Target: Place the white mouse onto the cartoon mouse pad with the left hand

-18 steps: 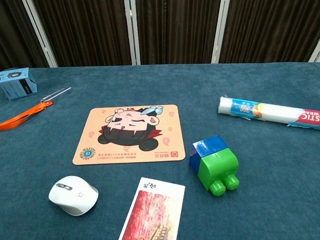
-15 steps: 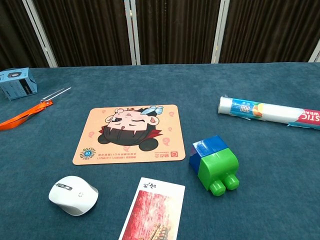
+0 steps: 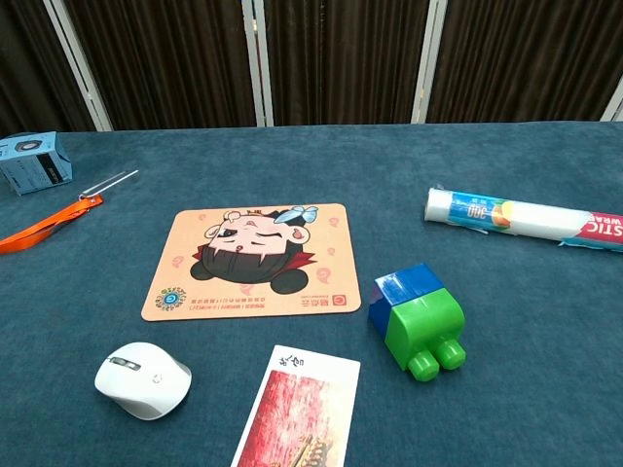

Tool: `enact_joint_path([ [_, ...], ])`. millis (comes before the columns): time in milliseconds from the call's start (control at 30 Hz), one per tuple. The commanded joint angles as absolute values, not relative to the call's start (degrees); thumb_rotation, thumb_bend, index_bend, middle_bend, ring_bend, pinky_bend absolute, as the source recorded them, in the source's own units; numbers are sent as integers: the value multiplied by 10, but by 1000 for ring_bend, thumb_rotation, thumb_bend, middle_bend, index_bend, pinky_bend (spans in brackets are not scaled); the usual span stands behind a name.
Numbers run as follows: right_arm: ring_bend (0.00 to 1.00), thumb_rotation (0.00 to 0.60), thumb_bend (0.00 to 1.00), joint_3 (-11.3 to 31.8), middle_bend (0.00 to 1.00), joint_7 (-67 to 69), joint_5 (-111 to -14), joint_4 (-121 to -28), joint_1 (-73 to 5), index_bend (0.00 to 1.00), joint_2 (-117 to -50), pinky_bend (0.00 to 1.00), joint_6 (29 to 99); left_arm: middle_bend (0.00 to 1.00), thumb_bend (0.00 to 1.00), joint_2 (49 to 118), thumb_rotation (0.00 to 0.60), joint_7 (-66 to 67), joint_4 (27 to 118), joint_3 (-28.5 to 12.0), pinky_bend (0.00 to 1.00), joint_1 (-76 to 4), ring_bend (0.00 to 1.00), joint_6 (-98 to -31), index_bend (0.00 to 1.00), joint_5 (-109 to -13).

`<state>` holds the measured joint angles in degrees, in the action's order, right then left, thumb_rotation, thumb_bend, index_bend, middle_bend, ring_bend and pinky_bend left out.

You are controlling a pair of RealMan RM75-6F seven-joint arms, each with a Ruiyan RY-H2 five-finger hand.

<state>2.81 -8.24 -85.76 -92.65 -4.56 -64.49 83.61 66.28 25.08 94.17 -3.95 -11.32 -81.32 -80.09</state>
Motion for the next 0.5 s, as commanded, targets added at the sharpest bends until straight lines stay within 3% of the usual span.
enact_joint_path([
  [33,0,600,86,28,0,-83,-856,-927,-46,0,-645,0,835,0,0,663,600,251,942,-40,0,-114,0,-812,0,-800],
  [500,0,600,85,28,0,-85,-855,-928,-46,0,-644,0,834,0,0,663,600,254,943,-39,0,-112,0,-815,0,-801],
])
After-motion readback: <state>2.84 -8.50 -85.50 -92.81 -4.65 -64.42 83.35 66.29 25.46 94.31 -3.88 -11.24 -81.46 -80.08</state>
